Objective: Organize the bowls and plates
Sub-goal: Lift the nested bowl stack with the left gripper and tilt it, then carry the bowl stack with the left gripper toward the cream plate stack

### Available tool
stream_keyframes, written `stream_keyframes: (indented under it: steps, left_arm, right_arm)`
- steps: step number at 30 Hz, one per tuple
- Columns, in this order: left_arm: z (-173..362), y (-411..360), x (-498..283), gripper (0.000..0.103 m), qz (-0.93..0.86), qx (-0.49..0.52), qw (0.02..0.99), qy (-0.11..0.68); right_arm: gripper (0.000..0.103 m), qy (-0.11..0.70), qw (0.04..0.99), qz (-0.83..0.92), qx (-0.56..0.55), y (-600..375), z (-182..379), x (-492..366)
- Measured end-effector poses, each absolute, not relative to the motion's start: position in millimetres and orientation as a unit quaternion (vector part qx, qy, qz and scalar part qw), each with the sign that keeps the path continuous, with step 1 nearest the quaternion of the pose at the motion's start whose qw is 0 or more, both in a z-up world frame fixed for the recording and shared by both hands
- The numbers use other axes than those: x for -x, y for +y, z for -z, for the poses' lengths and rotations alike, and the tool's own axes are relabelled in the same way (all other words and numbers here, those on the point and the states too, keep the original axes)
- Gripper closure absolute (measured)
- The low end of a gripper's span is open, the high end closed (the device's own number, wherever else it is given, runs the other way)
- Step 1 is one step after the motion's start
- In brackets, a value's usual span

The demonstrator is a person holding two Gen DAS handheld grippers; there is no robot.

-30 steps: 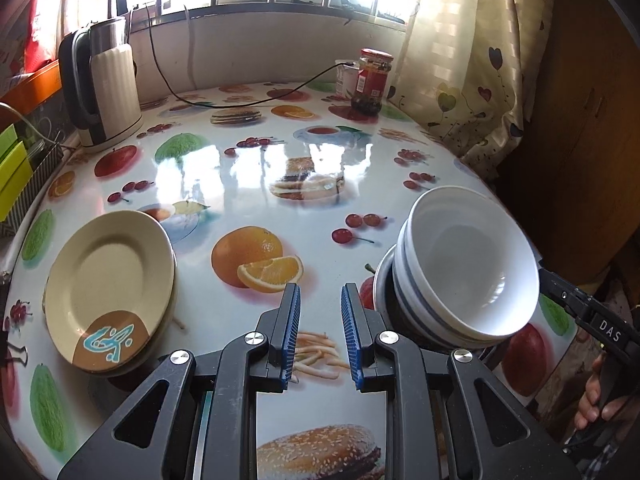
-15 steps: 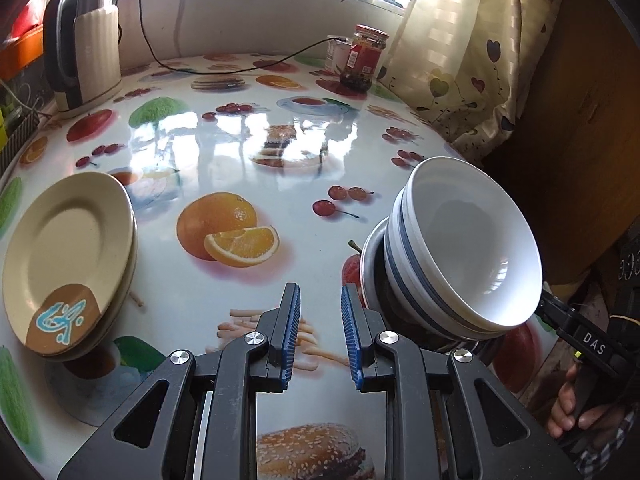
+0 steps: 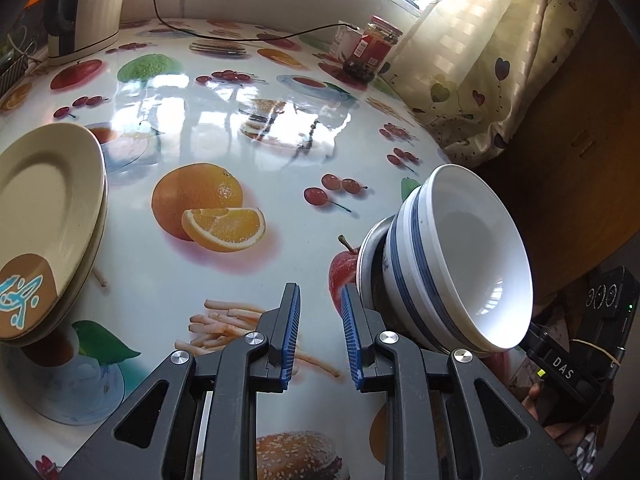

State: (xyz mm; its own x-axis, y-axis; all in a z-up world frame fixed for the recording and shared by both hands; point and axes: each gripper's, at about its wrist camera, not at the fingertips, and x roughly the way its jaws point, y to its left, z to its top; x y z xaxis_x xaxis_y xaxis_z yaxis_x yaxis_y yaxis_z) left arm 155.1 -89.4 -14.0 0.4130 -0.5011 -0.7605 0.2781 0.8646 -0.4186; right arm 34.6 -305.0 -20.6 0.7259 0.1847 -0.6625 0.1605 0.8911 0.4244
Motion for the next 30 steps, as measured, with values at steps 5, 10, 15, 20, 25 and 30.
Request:
stream_keyframes:
  steps: [5,10,15,20,25,30]
  left_arm:
    - [12.8,-85.5,-156.6,0.081,0.240,0.124,0.827,0.492]
    - [8.4,-79.8,-155.7,0.081,0.250,0.142,0.824,0.488]
    - [7.3,-82.1,-155.5,0.081,0.260,0.140,0.820,0.491]
    - [8.7,-87.9,-156.2,0.081,0.273,0.136,0.813,0.496]
    - [11.2,-88.8,-158.7,0.081,0.277,0.144,0.808,0.499]
    - [13.5,-87.2,-158.5,0.081,0.279,0.153,0.807,0.497]
  right_arm:
    - [0.068,0.370,0.898,-0.017,-0.237,-304.1,21.8,-39.3]
    - [0.076,0.371,0.898,-0.026,-0.236,-301.7,20.6,-40.9]
    - [0.085,0.370,0.898,-0.036,-0.235,-298.7,19.1,-42.3]
    - [0.091,0.369,0.897,-0.046,-0.239,-297.3,18.4,-43.6]
    - [0.091,0.369,0.897,-0.046,-0.241,-296.9,18.2,-44.5]
    - [0.091,0.368,0.897,-0.046,-0.241,-296.4,18.2,-44.3]
